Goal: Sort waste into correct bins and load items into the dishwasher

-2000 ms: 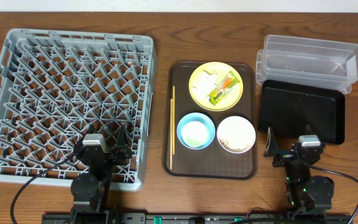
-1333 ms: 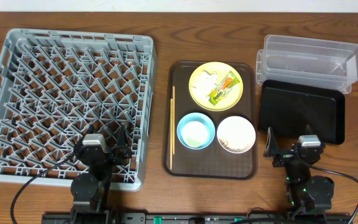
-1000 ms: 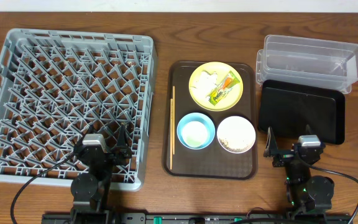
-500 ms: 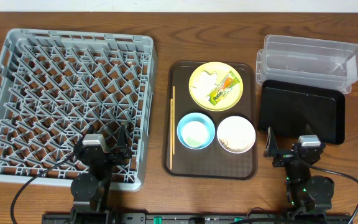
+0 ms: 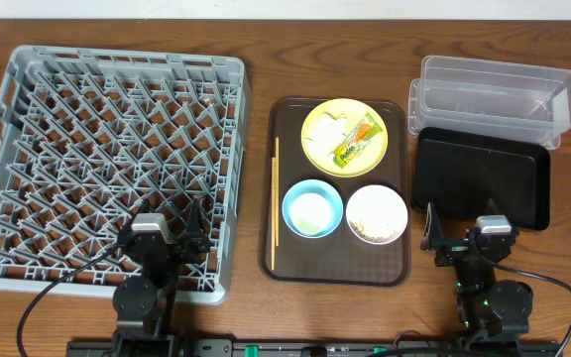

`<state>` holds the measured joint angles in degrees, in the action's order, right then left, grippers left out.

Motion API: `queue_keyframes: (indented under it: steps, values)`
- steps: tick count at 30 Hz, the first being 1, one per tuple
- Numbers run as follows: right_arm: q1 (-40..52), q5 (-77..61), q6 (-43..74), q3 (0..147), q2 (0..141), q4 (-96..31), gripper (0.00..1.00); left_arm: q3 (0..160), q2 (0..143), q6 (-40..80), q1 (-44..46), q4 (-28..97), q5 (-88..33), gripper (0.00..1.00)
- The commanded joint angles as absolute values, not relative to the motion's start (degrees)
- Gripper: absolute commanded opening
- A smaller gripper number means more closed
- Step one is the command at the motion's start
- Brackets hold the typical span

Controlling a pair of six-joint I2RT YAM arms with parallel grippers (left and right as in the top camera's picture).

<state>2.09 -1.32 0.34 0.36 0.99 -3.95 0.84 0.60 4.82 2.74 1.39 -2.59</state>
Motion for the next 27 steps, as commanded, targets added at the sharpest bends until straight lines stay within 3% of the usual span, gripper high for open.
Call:
queue_keyframes:
  steps: [1, 14, 22, 27]
  values:
    - [1.67, -1.58, 0.82, 0.32, 0.82, -4.08, 0.99, 0.23, 0.23, 7.03, 2.98, 4.03, -0.82, 0.91]
    - [1.67, -1.61, 5.78, 7.46, 5.93, -3.70, 0.99, 13.02, 6.28, 7.57, 2.96, 17.85, -0.38, 0.91]
    - [1.67, -6.59, 5.19, 25.28, 27.53, -9.67, 0.99, 27.81, 20.86, 7.60, 2.96, 30.15, -0.38, 0.91]
    - [1.76, -16.88, -1.34, 41.41, 46.24, -19.07, 0.99, 38.35, 32.01, 7.81, 2.96, 40.71, -0.40, 0.91]
